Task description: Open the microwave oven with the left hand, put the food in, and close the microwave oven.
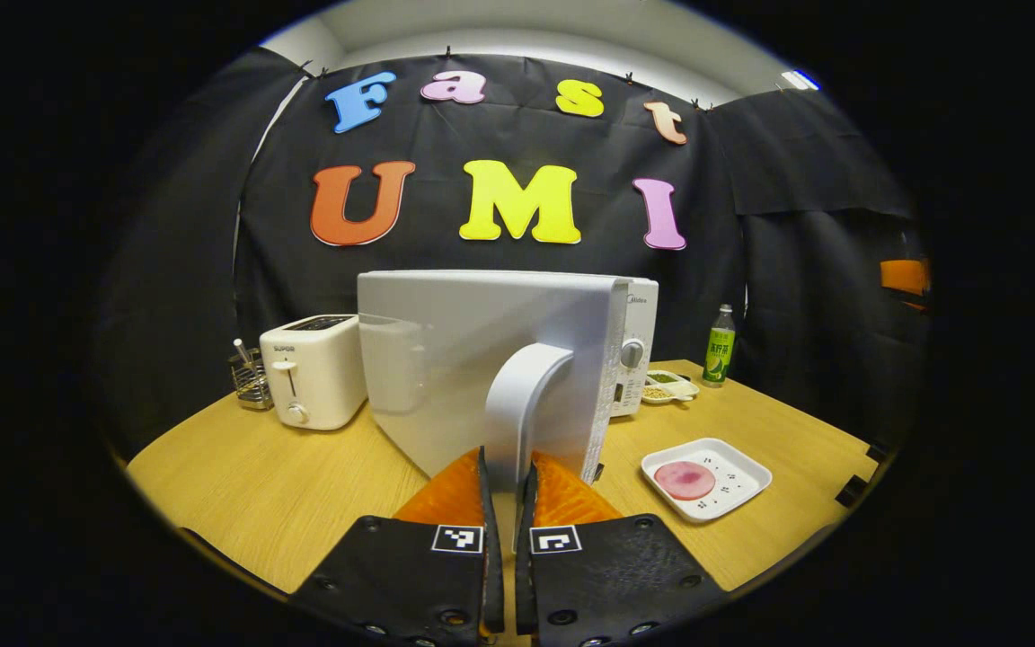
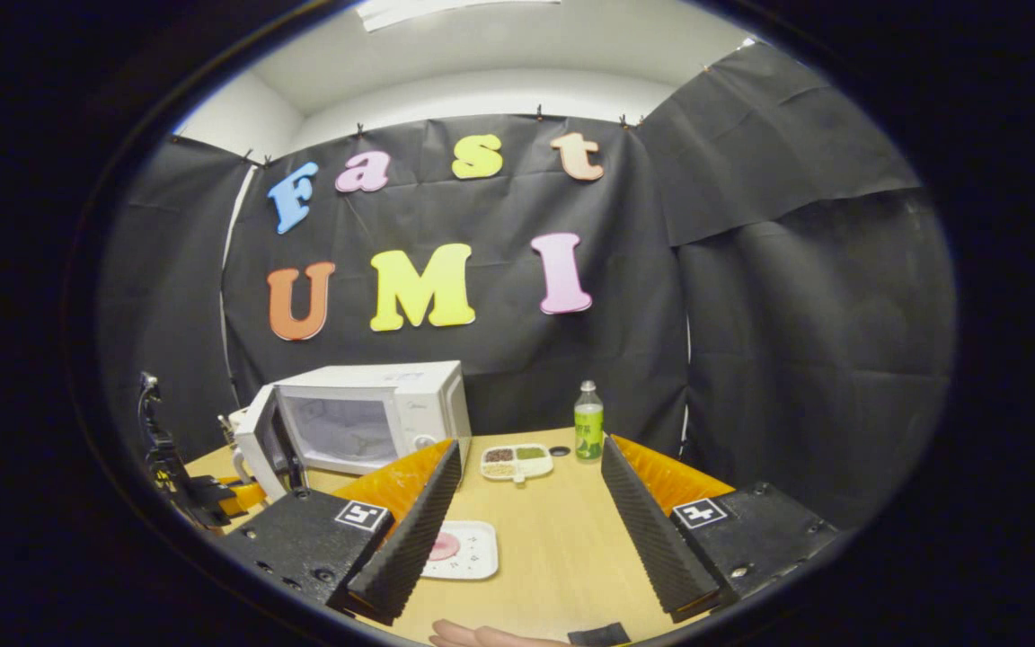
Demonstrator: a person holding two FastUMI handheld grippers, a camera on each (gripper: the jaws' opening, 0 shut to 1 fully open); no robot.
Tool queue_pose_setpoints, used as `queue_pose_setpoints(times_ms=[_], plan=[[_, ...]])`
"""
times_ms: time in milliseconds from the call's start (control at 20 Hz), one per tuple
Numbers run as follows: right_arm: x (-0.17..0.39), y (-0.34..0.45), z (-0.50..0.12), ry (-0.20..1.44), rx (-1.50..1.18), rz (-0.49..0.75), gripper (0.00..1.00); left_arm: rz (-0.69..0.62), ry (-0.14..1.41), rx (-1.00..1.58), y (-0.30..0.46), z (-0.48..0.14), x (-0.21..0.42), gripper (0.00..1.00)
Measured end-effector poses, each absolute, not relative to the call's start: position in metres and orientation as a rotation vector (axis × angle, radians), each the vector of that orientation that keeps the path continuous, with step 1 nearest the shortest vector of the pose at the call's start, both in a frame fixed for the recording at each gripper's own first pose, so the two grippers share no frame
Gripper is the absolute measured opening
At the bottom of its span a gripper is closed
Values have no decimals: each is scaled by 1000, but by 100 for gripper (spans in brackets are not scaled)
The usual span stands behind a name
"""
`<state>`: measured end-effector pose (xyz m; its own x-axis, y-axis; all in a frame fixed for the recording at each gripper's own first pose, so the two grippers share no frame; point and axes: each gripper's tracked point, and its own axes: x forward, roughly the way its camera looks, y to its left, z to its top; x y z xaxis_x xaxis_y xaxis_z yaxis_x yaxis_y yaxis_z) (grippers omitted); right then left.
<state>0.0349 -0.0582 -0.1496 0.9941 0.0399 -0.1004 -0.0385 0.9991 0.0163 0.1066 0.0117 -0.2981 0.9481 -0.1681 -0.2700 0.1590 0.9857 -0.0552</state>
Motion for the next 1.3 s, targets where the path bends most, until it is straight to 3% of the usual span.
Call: queue_pose_setpoints(times_ms=[300, 550, 600, 650, 700, 750, 800, 850, 900, 950, 1000, 1200, 1250, 1300], plan=[[18, -19, -165, 124, 7, 109, 100, -31, 270, 1, 92, -297, 83, 7], [14, 4, -180, 159, -26, 151, 100, 69, 255, -18, 150, -284, 47, 73], [14, 7, -182, 165, -33, 157, 100, 91, 253, -28, 161, -281, 39, 96], [14, 10, -184, 168, -41, 161, 100, 114, 250, -41, 171, -276, 31, 97], [15, 11, -186, 171, -47, 165, 91, 132, 241, -54, 177, -268, 24, 95], [18, 13, -189, 179, -53, 170, 91, 144, 233, -59, 181, -260, 17, 95], [21, 14, -193, 189, -57, 175, 91, 151, 220, -52, 184, -250, 11, 80], [24, 15, -195, 200, -59, 183, 100, 164, 204, -38, 187, -239, 8, 93], [27, 16, -197, 212, -60, 189, 91, 176, 189, -30, 191, -227, 6, 93], [30, 15, -199, 221, -63, 191, 91, 184, 179, -29, 191, -217, 3, 80], [35, 14, -200, 230, -70, 193, 100, 188, 174, -35, 189, -208, 0, 93], [55, 13, -205, 280, -113, 224, 100, 192, 129, -51, 177, -170, -6, 93], [61, 13, -209, 307, -122, 237, 91, 199, 127, -49, 174, -165, -3, 93], [67, 14, -211, 331, -127, 251, 91, 202, 127, -46, 170, -160, -1, 93]])
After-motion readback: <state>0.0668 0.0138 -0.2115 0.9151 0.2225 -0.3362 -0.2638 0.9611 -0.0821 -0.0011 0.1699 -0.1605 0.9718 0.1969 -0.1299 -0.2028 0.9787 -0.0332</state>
